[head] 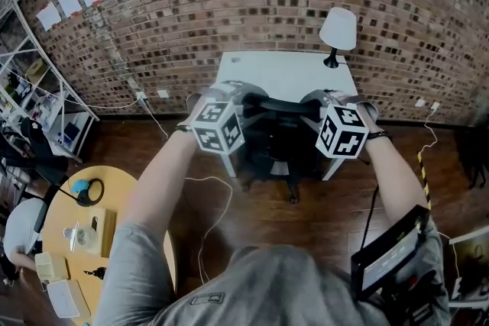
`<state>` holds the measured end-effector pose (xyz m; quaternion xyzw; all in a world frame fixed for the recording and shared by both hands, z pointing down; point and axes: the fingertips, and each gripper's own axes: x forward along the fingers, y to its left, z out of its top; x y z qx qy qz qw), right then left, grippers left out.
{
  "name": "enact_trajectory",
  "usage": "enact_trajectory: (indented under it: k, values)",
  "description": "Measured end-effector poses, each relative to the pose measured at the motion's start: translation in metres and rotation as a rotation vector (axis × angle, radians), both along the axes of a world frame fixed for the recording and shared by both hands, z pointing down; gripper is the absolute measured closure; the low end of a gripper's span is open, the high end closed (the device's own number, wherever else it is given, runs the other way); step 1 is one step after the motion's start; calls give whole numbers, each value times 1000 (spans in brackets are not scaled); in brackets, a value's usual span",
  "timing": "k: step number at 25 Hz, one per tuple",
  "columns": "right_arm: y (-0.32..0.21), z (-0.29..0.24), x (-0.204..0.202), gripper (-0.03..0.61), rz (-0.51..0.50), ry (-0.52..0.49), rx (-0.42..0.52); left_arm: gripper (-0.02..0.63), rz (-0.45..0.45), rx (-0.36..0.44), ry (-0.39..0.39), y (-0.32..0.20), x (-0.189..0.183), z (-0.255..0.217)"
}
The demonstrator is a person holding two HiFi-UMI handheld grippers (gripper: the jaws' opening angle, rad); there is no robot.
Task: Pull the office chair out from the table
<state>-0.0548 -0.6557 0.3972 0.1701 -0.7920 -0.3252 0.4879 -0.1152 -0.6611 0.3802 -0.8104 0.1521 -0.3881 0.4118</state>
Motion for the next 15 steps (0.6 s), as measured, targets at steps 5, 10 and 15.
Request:
enact_trajectory:
  k: [5,10,15]
  values:
    - [8,2,6,506,-2,7,14,509,-2,-7,5,11,5,0]
    - [20,-1,5,508,-11,1,16,511,2,-13,5,23,5,-2]
    - [40,-4,6,508,-27,-7,-3,513,21,-15,18,43,7,-6]
